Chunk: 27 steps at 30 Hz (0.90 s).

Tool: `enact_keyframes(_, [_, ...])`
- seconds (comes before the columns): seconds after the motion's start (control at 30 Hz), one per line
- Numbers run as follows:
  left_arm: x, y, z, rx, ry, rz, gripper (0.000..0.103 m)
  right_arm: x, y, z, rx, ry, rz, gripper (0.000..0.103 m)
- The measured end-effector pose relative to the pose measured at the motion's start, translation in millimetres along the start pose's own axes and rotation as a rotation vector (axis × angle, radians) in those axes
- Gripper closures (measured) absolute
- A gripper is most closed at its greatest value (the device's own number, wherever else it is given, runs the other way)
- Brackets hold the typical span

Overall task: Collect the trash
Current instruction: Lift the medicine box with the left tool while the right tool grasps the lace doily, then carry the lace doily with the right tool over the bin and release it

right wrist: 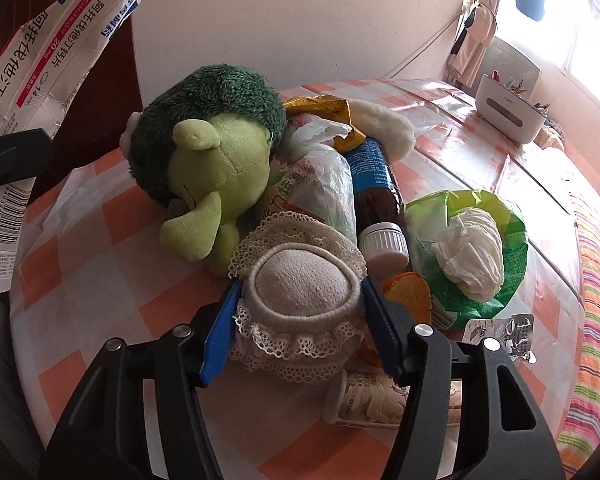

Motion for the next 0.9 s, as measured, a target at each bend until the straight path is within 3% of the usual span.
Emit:
enact_keyframes(0.4, [0,3,0,0.017,-0.001,0.02,0.045,-42,11,6,0.037,0.113,0.107,0.048])
enact_keyframes(0.9, [2,40,5,0.085,-0.013,0.076,0.045,-89,55,40,0.157,0.144,0.199,0.048])
Point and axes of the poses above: each gripper's, at about its wrist camera, not at the fingertips, and x roughly the way its jaws point, y to its right, z to its underside, the point moved 2 cm from there along x, roughly the way its jaws point, and after that the axes turned 5 degrees about -y, right-handed, at the moved point
